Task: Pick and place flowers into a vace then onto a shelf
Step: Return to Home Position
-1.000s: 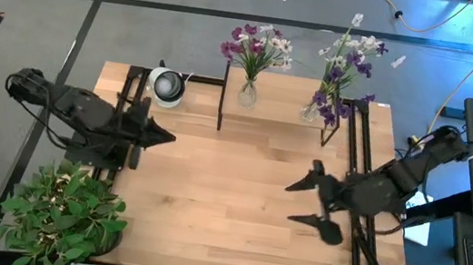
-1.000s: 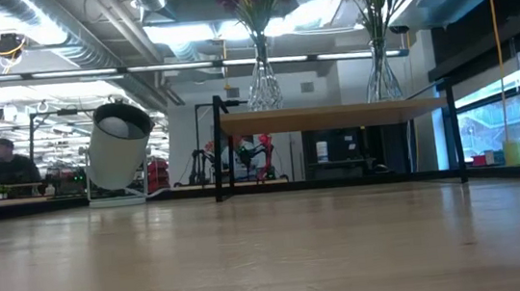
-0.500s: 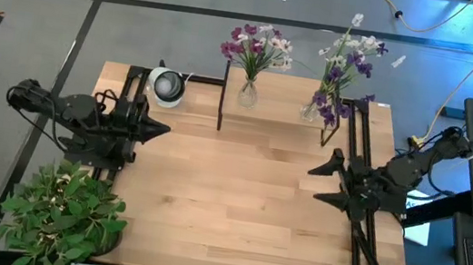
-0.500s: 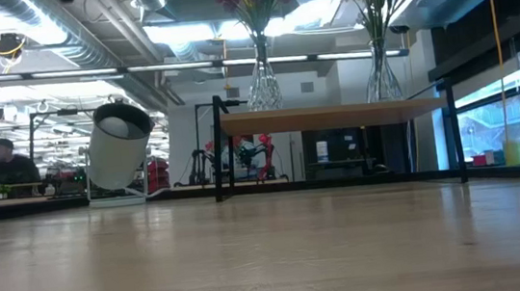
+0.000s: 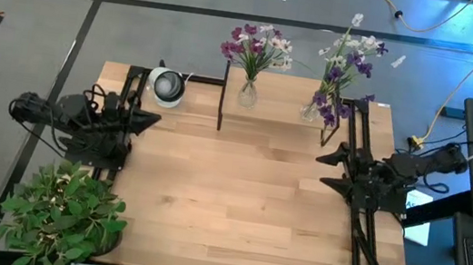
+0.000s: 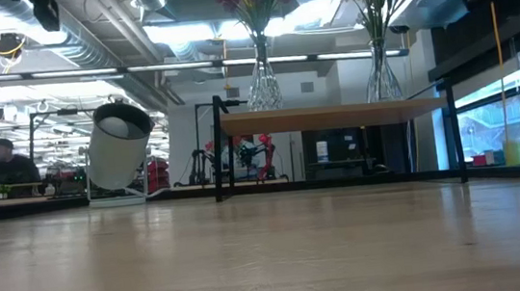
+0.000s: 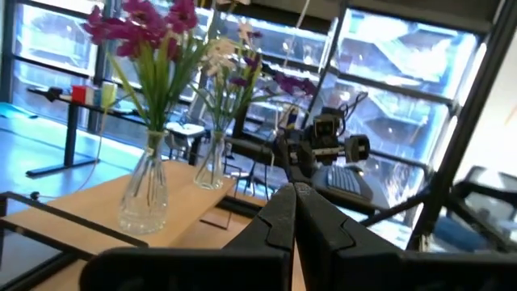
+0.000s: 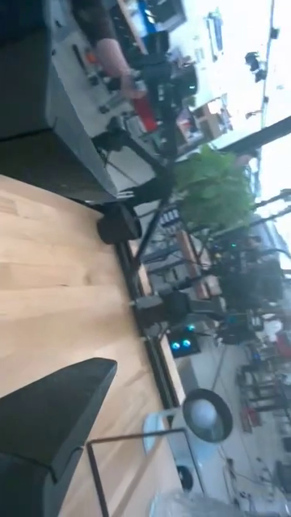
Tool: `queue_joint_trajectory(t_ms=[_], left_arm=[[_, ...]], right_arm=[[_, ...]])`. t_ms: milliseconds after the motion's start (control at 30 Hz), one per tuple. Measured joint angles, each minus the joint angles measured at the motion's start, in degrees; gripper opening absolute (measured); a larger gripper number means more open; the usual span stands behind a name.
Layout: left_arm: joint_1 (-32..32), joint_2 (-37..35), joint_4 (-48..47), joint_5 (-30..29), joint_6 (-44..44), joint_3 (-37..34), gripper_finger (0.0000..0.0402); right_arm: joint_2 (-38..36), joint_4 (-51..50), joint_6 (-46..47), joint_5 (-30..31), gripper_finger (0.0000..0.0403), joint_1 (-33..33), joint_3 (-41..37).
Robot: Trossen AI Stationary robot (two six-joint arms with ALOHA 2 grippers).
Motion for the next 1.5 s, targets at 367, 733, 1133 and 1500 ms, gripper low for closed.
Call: queue_joint_trajectory(t_ms=[367, 733, 1133, 1500], left_arm=[[1.11, -8.63, 0.62, -0.33, -1.95, -7.15, 0.0001], [1.17, -12.24, 1.87, -4.28, -4.35, -14.24, 0.0001], [1.17, -12.5, 1.81, -10.48, -7.49, -20.49, 0.0003], [1.17, -12.5, 1.73, -11.69, -5.26, -21.21, 0.0003]], right_arm=[[-13.32, -0.01, -0.04, -0.01, 0.0335, -1.08, -6.59], [-15.19, -0.72, -0.46, 2.05, 0.0335, -1.75, -7.96], [-15.17, -7.33, -3.94, 17.69, 0.0335, -3.0, -7.96], [-15.17, 3.44, -6.49, 19.12, 0.0335, -3.0, -14.59]])
